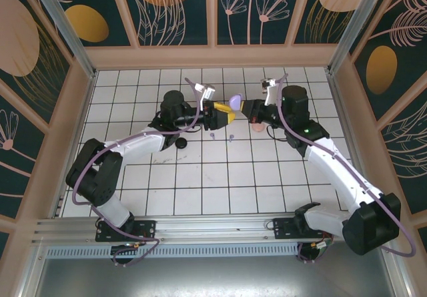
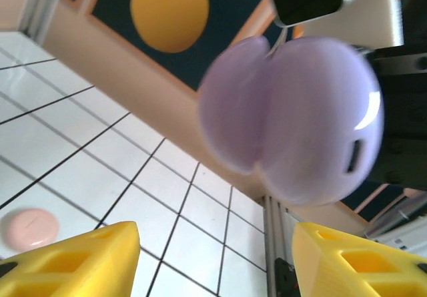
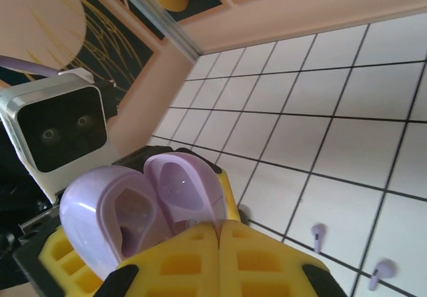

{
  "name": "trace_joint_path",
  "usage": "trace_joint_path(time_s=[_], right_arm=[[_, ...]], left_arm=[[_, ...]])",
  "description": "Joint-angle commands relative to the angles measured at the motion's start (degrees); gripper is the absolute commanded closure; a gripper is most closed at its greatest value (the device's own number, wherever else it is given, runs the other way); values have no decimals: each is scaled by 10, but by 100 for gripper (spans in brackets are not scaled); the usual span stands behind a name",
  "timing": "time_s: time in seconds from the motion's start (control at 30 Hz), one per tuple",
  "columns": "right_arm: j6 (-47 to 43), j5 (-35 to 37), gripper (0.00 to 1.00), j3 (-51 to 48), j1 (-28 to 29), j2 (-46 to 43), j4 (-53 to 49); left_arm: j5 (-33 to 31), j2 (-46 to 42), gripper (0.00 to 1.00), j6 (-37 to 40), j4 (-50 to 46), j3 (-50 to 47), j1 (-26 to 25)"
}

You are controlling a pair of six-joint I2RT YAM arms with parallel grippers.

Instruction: Insert wireless bluetooth earbuds into charging case

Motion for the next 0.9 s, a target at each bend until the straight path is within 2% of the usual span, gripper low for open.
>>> trace_joint_path(time_s=[0.0, 0.1, 0.23, 0.47, 0.53, 0.67, 0.87], right_arm=[[-47, 43, 100, 29, -4, -4, -61], [-84, 74, 100, 39, -3, -5, -98], [-146, 131, 100, 48, 14, 1, -141], [-251, 295, 100, 82, 98, 45, -221], [-266, 318, 100, 88, 108, 59, -233], [-280, 314, 100, 88, 114, 67, -237], [-295, 281, 100, 86, 121, 56, -231]], left_arm=[[-33, -29, 37, 77, -93, 32, 11], [-31, -44, 34, 140, -184, 60, 24], [-20, -41, 32, 250, -354, 130, 30], [3, 3, 32, 393, -592, 252, 30], [4, 14, 33, 423, -643, 277, 30], [6, 25, 39, 468, -716, 308, 30], [21, 49, 47, 494, -759, 318, 30]])
